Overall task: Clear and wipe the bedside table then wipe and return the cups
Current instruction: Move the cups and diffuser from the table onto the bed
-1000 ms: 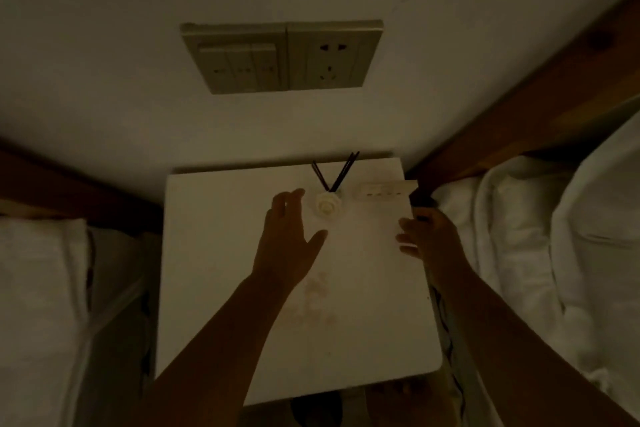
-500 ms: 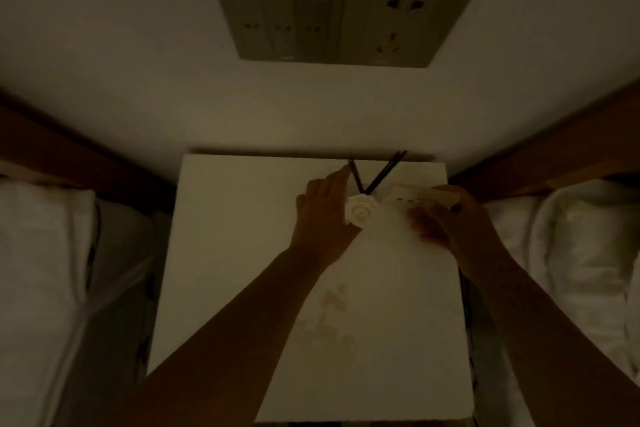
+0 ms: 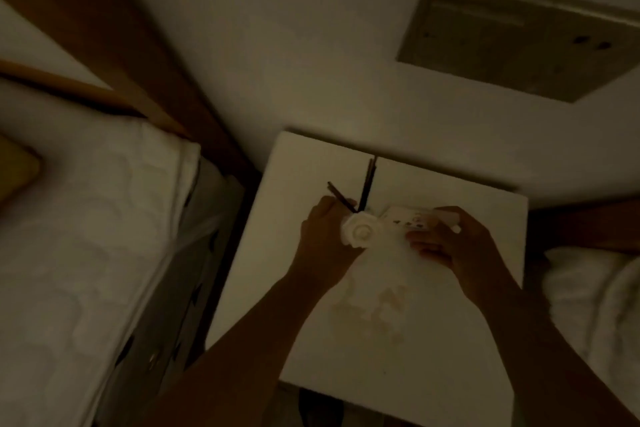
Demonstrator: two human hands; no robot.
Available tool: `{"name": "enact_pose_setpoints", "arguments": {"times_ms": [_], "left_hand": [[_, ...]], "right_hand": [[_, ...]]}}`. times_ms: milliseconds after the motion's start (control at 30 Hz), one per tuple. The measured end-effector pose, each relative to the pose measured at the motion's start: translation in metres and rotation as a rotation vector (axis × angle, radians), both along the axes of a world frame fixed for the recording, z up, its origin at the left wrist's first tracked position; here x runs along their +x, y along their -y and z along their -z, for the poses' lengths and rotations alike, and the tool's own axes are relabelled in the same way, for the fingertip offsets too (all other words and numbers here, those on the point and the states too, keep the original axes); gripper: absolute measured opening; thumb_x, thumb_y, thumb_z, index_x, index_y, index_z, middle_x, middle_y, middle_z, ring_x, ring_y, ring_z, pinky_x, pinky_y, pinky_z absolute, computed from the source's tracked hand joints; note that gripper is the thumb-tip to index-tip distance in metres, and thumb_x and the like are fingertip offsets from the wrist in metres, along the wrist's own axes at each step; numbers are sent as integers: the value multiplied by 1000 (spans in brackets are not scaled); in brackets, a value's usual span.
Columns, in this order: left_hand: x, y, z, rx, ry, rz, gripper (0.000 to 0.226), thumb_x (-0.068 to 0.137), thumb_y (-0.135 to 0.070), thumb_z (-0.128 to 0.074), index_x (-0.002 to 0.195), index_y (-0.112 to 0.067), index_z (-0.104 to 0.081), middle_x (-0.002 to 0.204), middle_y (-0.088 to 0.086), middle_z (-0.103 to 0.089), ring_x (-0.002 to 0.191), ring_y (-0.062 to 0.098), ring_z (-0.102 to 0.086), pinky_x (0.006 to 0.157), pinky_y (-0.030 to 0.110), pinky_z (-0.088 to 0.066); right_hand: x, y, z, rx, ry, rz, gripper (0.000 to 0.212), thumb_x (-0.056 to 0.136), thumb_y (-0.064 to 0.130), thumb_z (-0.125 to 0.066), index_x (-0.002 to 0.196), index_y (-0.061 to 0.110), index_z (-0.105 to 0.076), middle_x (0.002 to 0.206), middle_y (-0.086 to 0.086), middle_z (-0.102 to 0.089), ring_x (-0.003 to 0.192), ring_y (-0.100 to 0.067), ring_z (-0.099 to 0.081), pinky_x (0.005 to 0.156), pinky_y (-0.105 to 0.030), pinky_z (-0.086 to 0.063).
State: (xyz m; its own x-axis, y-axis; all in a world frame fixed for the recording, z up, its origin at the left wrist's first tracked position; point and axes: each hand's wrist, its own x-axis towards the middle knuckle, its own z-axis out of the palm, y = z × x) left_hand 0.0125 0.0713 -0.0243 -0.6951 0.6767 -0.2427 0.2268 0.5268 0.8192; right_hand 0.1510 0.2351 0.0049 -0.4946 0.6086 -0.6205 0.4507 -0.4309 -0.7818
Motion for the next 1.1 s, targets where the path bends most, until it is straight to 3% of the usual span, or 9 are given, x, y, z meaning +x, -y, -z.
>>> {"name": "enact_pose_setpoints", "arguments": {"times_ms": [100, 200, 267, 367, 567, 667, 800, 967, 1100], "left_hand": [[-12, 49, -20, 38, 145, -226, 47, 67, -28, -83, 106, -35, -57, 116, 5, -62, 110, 20, -60, 94, 42, -52], [-25, 98, -29, 27, 131, -355, 41, 70, -20, -83, 83, -41, -50, 92, -6, -60, 96, 18, -61, 84, 36, -51], [-36, 147, -30, -8, 136, -446, 35, 73, -29, -80, 79, -42, -48, 88, -6, -59, 91, 16, -60, 78, 31, -48], [-42, 206, -31, -28, 137, -599, 30, 71, -33, -80, 74, -37, -51, 80, -5, -60, 76, 11, -62, 63, 19, -43], [-27, 351, -31, -46, 97, -1004, 43, 71, -15, -84, 102, -24, -55, 92, -18, -60, 82, -20, -57, 65, 0, -44], [-15, 412, -32, -80, 95, -1153, 46, 70, -17, -84, 99, -33, -52, 92, -18, -59, 79, -11, -58, 64, 5, -44], [-2, 471, -37, -35, 74, -1314, 49, 70, -10, -84, 96, -37, -53, 93, -15, -61, 84, 1, -60, 67, 7, -46], [1, 521, -32, -80, -80, -1307, 70, 70, -11, -84, 96, -65, -48, 107, 2, -61, 97, 20, -61, 86, 36, -52], [-7, 543, -14, -103, -155, -1289, 59, 74, -16, -81, 109, -53, -52, 110, -8, -56, 104, 15, -54, 91, 34, -47]], "right_hand": [[-39, 34, -8, -28, -13, -119, 18, 94, 16, -60, 110, 8, -57, 92, -25, -75, 82, -36, -72, 80, -44, -56], [-80, 71, -20, -68, -26, -242, 26, 84, 19, -70, 106, 10, -58, 91, -25, -75, 80, -35, -72, 72, -40, -57], [-112, 111, -22, -91, -38, -344, 19, 88, 15, -68, 104, 11, -59, 91, -25, -75, 77, -33, -72, 67, -34, -58], [-145, 161, -25, -97, -44, -478, 8, 92, 15, -65, 99, 14, -63, 90, -20, -76, 79, -34, -73, 71, -40, -58], [-205, 296, -18, -143, -61, -815, 10, 91, 9, -65, 97, 16, -62, 87, -15, -73, 68, -18, -71, 63, -29, -58], [-220, 357, -14, -155, -89, -952, 13, 89, 8, -68, 100, 7, -61, 88, -19, -73, 69, -17, -72, 59, -26, -57], [-236, 426, -16, -141, -87, -1106, 15, 89, 13, -69, 101, 8, -62, 90, -19, -76, 73, -22, -72, 68, -35, -57], [-252, 493, -15, -129, -52, -1220, 20, 89, 13, -69, 106, 5, -62, 93, -23, -75, 77, -30, -71, 75, -42, -56], [-261, 525, -7, -91, -27, -1290, 15, 88, 17, -70, 100, 11, -63, 89, -17, -77, 77, -26, -72, 72, -36, -55]]}}
